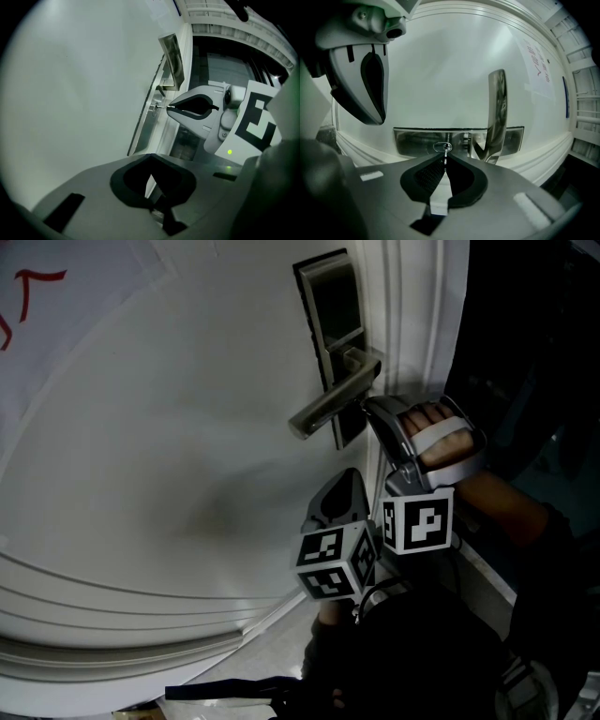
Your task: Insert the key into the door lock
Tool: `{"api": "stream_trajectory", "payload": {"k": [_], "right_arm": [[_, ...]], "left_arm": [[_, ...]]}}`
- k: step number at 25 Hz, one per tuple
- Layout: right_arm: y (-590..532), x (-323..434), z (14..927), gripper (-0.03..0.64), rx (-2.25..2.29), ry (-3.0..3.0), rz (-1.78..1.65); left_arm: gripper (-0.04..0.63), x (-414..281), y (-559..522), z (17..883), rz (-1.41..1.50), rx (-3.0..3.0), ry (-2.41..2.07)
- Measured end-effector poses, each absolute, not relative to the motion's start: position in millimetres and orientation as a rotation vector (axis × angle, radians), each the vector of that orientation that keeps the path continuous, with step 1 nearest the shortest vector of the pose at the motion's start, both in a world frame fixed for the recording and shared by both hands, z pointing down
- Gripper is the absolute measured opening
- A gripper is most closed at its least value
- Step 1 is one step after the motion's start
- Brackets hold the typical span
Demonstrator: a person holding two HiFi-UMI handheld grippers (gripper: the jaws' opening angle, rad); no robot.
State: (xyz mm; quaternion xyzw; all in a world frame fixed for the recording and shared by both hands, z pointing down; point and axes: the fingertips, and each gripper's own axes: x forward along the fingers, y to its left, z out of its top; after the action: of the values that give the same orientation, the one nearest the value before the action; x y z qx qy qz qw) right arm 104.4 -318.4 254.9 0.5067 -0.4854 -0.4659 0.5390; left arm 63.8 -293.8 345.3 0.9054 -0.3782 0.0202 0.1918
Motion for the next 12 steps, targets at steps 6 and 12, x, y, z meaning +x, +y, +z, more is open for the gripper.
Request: {"api": "stream_trajectory", "payload": {"k": [6, 12], "right_arm": [[-318.9, 104.4, 254.8, 0.012, 1.204, -1.152, -1.110], [-318.8, 104.5, 254.8, 0.012, 1.203, -1.151, -1.110]], "left_arm": [[0.000, 68.3, -287.0, 343.6, 0.038, 2.514, -0.970], [0.000, 65.1, -290.4, 342.5, 0.032, 2.523, -1.014]]}}
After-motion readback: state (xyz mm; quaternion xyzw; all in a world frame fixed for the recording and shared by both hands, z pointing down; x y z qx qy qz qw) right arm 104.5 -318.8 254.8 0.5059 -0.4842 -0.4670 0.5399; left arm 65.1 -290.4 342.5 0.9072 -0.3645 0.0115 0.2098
